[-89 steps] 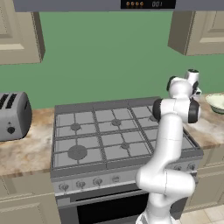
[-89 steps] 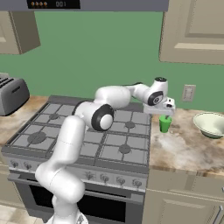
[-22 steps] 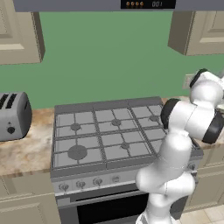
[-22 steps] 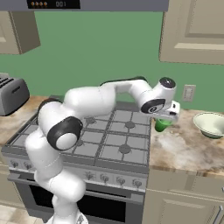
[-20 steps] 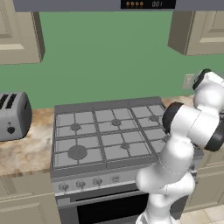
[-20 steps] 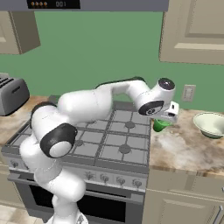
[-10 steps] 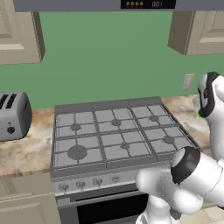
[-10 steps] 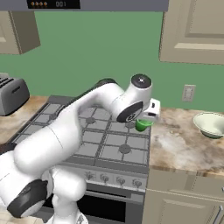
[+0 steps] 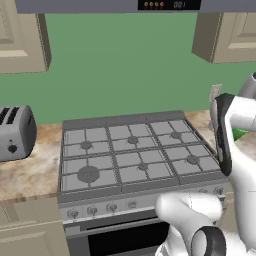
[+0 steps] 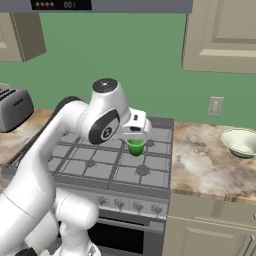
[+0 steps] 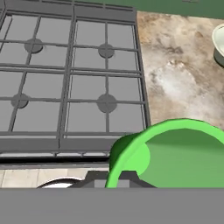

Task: Pick the cup and bowl from the counter and place them on the counter next to the sink.

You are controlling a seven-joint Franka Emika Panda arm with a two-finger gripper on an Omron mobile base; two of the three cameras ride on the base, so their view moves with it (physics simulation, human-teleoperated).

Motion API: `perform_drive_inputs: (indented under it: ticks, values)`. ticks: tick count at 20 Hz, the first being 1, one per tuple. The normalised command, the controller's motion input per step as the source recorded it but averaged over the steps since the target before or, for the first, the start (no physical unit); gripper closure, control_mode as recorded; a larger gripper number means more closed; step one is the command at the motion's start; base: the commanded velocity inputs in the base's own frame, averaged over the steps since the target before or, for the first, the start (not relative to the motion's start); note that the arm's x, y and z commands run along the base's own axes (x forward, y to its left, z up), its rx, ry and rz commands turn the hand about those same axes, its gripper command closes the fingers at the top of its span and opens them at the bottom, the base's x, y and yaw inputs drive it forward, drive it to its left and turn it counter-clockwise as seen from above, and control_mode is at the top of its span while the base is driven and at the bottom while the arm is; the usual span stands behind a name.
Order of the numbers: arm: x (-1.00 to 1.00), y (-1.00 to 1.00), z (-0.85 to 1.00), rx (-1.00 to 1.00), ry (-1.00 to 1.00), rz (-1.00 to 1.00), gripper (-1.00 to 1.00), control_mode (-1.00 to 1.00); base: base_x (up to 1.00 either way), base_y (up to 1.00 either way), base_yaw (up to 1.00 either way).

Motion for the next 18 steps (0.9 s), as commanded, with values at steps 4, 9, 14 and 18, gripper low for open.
perform_drive_inputs:
  ticks: [4, 9, 14, 18]
  values:
    - [-0.16, 0.95, 0.05, -0.09, 0.07, -0.09, 1.0, -1.0, 0.0, 0.0, 0.0]
    - [-0.41, 0.96, 0.16, 0.0, 0.0, -0.08, 1.0, -1.0, 0.0, 0.0, 0.0]
    - [-0.41, 0.51, 0.12, 0.04, 0.0, -0.03, 1.0, -1.0, 0.0, 0.0, 0.0]
    - [-0.39, 0.02, 0.27, 0.15, 0.0, 0.0, 1.0, -1.0, 0.0, 0.0, 0.0]
